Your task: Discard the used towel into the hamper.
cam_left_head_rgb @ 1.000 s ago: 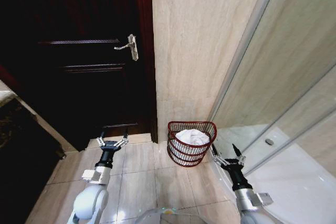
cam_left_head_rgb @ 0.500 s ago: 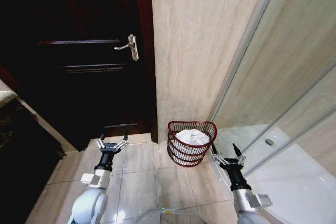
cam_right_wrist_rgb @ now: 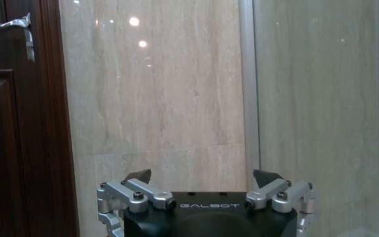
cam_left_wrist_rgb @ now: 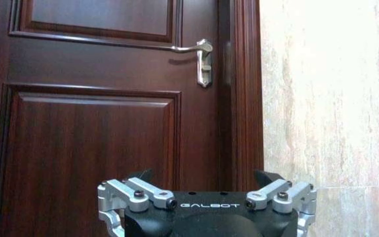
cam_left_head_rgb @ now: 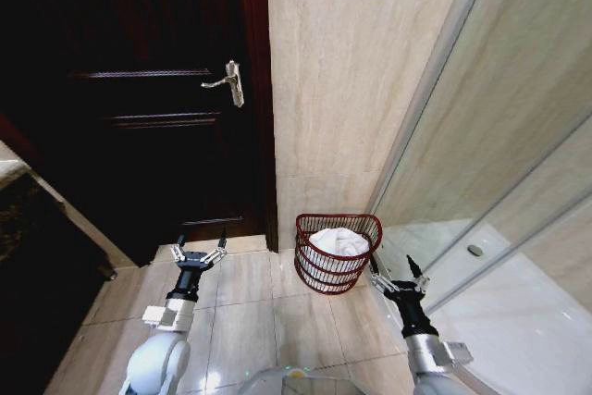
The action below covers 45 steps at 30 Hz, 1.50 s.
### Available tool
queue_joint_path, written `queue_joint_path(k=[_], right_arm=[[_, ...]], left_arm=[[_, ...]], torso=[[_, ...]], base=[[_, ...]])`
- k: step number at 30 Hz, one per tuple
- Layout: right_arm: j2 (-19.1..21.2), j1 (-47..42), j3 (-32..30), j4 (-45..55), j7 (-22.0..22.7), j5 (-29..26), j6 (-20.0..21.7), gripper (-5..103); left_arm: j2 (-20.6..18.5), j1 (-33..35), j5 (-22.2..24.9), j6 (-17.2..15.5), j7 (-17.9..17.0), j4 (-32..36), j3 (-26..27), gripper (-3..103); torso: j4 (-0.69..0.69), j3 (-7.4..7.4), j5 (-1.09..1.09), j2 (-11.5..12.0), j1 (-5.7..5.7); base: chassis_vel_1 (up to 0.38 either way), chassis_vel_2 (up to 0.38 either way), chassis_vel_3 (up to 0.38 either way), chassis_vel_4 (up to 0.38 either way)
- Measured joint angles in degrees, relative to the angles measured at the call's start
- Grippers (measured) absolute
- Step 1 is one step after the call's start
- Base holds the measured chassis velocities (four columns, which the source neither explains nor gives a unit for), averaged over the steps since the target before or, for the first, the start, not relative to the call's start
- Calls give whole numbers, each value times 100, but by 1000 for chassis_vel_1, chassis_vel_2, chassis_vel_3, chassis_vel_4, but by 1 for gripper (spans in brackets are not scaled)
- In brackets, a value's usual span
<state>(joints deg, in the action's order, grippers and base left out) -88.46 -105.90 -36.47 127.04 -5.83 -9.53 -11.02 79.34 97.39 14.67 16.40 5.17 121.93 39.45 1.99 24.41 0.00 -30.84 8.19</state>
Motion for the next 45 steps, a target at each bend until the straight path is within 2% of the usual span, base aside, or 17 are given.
queue_joint_path(k=[9,17,45], right_arm=[[15,5,76,30,154,30,-22,100],[26,-32,50,24,163,16,-101,100],[47,-100,314,149,352,320,-89,100]], left_arm=[[13,30,-22,20,19,0,1,100],[48,37,-138,110,22,-76,-62,100],[49,43,-146,227,7,-179,-98,100]], torso=[[0,-45,0,83,-37],[0,-220,0,373,-150],[0,-625,0,1033,-406]], base=[[0,0,0,0],[0,0,0,0],[0,0,0,0]])
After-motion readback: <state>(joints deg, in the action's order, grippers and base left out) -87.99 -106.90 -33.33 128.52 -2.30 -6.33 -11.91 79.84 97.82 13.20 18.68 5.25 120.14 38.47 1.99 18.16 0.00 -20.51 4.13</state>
